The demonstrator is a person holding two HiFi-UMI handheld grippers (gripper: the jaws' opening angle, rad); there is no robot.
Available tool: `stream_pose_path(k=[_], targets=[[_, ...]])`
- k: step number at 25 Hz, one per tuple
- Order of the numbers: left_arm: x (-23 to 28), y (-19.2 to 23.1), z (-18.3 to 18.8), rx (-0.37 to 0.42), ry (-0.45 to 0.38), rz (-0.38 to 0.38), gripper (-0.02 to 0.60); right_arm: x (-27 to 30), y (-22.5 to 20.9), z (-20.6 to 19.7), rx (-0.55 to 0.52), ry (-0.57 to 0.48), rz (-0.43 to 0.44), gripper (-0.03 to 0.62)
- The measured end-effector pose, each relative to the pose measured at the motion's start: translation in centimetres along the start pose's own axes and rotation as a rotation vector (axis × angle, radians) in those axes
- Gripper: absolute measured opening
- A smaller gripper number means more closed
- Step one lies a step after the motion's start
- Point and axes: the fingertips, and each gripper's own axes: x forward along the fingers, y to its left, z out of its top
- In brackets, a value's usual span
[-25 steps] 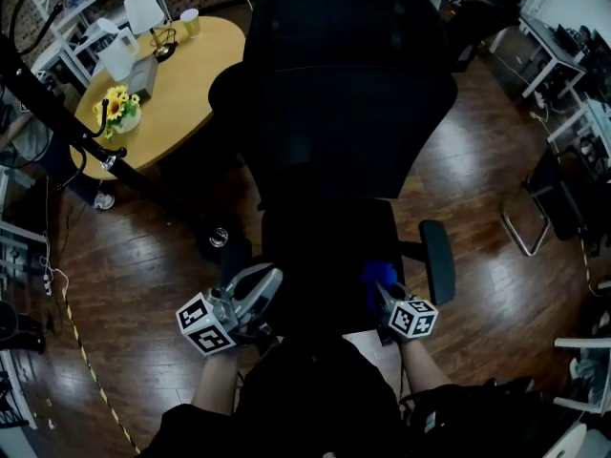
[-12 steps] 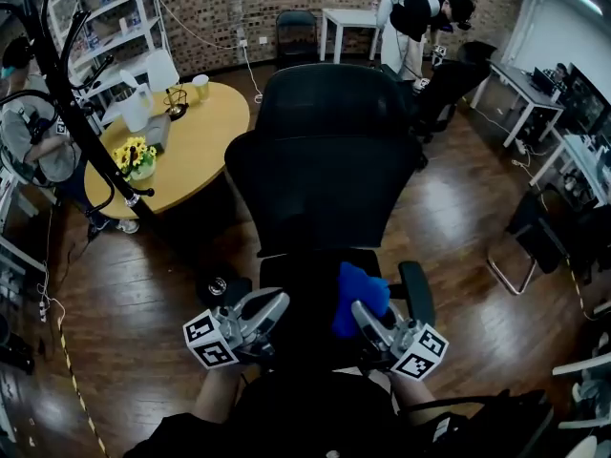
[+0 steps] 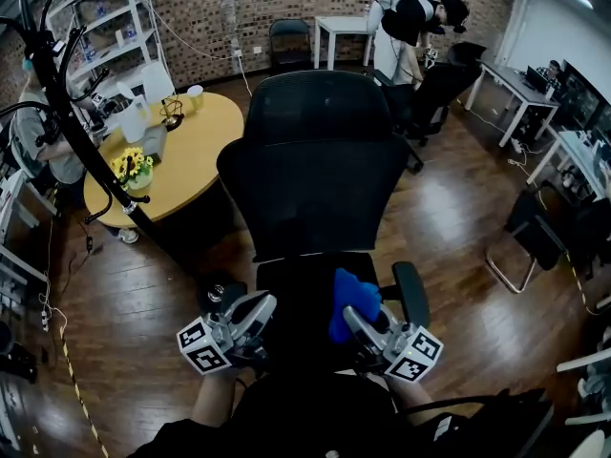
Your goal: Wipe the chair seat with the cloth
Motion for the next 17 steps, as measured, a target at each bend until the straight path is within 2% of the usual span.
stream_pose_path(k=[7, 12, 17], targets=[[0.9, -0.5, -1.9, -0.005, 0.016, 0.069, -0.002, -2.3, 0.0, 0.1, 0.031, 0.01, -0.001, 0.06], [1.0, -1.8, -5.2, -0.007, 0.049, 0.141, -0.002, -5.2, -1.2, -0.2, 0.08, 0.021, 0.002, 0.06], [0.6, -2.7, -6.6, -0.009, 0.072, 0.166, -0.002, -5.9, -1.1, -0.5, 0.101, 0.017, 0.019, 0.06]])
